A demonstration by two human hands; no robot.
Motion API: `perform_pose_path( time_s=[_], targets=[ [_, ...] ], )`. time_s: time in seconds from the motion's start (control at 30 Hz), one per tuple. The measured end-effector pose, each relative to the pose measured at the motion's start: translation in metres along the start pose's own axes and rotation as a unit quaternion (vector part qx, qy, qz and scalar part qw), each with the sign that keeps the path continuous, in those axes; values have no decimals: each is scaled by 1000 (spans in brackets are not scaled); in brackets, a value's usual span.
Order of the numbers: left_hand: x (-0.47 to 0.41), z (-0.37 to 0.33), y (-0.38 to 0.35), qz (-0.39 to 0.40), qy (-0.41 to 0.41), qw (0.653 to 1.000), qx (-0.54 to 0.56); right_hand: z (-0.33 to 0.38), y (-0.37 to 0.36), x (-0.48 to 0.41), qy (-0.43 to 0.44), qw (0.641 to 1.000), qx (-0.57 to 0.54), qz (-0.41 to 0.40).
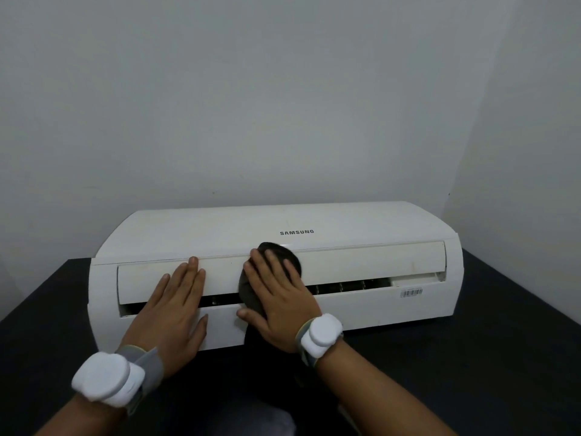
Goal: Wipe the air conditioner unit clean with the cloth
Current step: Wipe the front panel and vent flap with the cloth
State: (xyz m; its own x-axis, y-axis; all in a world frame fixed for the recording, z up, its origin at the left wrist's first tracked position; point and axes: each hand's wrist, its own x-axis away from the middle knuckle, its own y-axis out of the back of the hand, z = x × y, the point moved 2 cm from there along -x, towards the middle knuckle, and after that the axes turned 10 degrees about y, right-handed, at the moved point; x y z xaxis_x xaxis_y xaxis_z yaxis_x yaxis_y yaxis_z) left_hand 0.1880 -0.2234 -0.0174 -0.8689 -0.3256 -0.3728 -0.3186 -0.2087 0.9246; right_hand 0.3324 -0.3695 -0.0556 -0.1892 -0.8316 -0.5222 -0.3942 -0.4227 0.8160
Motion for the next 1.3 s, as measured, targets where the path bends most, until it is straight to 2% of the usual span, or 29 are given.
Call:
perform_pose_path(
  time_s=[0.27, 0.47, 0.6, 0.77, 0.93, 1.0, 1.2, 1.3],
  targets=[
    [-1, 2, -4, 15, 9, 1000, -2, -104, 20, 47, -180, 984, -4, -8],
    [-1, 1, -3, 3, 8, 1000, 18, -173, 39, 90, -343, 938, -43, -38],
    [-2, 2, -4, 8, 14, 1000, 14, -209, 46, 115, -410, 910, -55, -37],
    [-2, -5, -6, 10, 7, 1000, 18, -207, 44, 130, -527, 839, -113, -77],
    [-2, 4, -11, 3, 23, 1000, 13, -168, 31, 116, -564, 798, -179, -112],
    [-3, 4, -13, 6, 29, 999, 17, -154, 25, 114, -557, 804, -184, -100],
    [-4, 2, -11, 18, 36, 999, 23, -123, 11, 117, -413, 902, -117, -37],
    [-1, 2, -9, 24, 40, 998, 42, -114, 5, 108, -374, 922, -93, -36]
  ],
)
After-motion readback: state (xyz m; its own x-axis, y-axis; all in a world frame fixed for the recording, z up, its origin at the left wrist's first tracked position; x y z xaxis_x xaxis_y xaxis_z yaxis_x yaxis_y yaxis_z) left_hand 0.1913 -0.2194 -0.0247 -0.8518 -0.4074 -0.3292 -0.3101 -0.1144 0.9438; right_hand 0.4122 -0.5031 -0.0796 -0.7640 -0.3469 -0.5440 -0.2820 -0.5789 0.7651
